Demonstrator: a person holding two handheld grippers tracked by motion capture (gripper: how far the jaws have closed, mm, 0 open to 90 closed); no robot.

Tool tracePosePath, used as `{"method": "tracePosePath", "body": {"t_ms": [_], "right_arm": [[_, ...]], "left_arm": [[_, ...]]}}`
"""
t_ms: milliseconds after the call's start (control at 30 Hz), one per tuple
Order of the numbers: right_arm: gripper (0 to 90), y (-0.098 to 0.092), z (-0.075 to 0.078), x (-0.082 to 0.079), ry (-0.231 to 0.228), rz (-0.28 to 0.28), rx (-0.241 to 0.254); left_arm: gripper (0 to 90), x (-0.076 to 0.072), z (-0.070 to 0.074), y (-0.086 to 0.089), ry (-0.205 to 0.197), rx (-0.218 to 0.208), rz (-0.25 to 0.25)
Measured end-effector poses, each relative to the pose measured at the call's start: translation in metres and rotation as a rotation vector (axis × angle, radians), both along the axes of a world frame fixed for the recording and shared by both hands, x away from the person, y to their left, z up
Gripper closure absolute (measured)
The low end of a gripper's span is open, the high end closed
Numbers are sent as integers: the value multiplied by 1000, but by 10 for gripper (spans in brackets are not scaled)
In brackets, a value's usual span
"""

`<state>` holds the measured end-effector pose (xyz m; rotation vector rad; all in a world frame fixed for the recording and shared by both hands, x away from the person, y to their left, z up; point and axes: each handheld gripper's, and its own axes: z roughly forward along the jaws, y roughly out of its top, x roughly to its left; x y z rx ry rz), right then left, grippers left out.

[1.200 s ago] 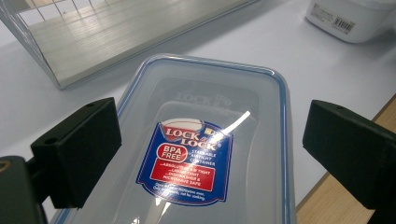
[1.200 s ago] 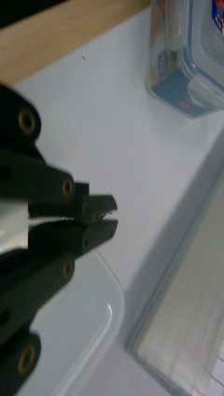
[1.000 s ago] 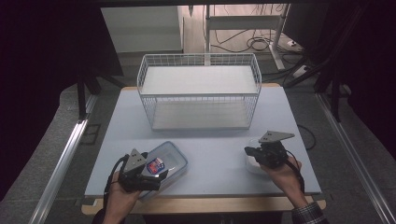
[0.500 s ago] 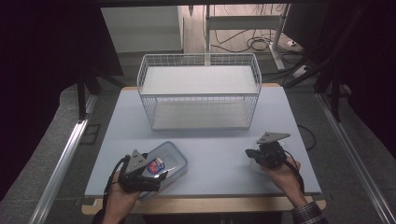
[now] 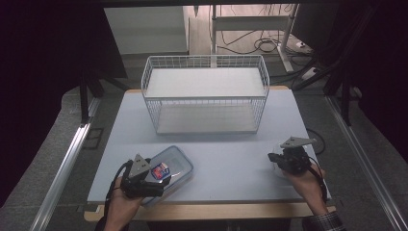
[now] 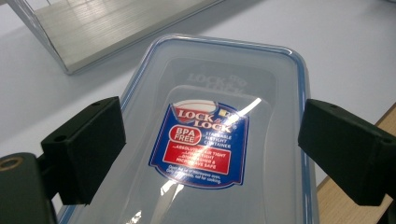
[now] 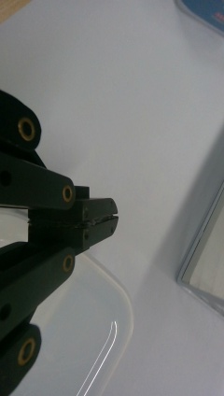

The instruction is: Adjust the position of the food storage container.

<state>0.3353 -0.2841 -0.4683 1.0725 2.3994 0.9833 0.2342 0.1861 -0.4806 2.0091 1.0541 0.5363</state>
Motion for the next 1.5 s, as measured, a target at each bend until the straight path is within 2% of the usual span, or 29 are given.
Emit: {"method": "tracePosePath", "body": {"t_ms": [167, 333, 400, 467, 500, 567, 600, 633, 667, 700, 733, 767, 800, 833, 867, 933, 1067, 1133, 1200, 1367, 1400, 1500], "right_arm": [[898, -2, -2, 0, 9, -23, -4], [885, 3, -1, -2, -10, -9, 11], [872, 5, -1, -3, -19, -1, 10], [862, 8, -1, -5, -28, 7, 4], [862, 8, -1, -5, -28, 7, 4], [855, 9, -1, -6, -32, 13, 5], [852, 10, -1, -6, -35, 14, 6], [850, 10, -1, -6, -35, 16, 7], [850, 10, -1, -6, -35, 16, 7], [848, 11, -1, -7, -36, 18, 7], [843, 12, -1, -7, -37, 22, 5], [843, 12, -1, -7, -37, 22, 5], [837, 13, -1, -8, -42, 26, 5], [837, 13, -1, -8, -42, 26, 5], [834, 14, -1, -8, -43, 29, 4], [816, 15, 0, -9, -51, 31, 9], [791, 16, -1, -9, -52, 29, 14], [787, 17, -1, -9, -48, 31, 13], [783, 17, -1, -9, -48, 32, 13], [769, 17, -1, -9, -53, 31, 17], [765, 17, -2, -9, -52, 33, 16], [760, 19, -2, -9, -51, 35, 18]], "left_arm": [[72, -1, -1, 9, 15, -9, 25], [59, -5, -2, 18, 43, -21, 26], [44, -7, -2, 23, 51, -45, 15], [69, -9, -3, 26, 57, -56, 28], [69, -12, -3, 28, 51, -46, 41], [160, -18, -1, 32, 34, -18, 56], [276, -25, 2, 37, 14, -14, 76], [341, -25, 2, 37, 14, -14, 76], [341, -27, 3, 41, 14, -26, 85], [405, -30, 5, 45, 15, -41, 92], [530, -34, 5, 53, 24, -69, 109], [590, -34, 5, 53, 24, -69, 109], [636, -37, 4, 59, 38, -57, 139], [683, -37, 4, 59, 38, -57, 139], [683, -38, 2, 62, 47, -55, 154], [788, -41, 0, 68, 63, -65, 176], [836, -48, -3, 76, 88, -55, 211], [862, -53, -5, 83, 106, -65, 232], [866, -54, -6, 84, 113, -65, 238], [875, -52, -15, 83, 161, -61, 234], [886, -51, -15, 81, 154, -45, 248], [886, -50, -15, 81, 144, -45, 260]]}}
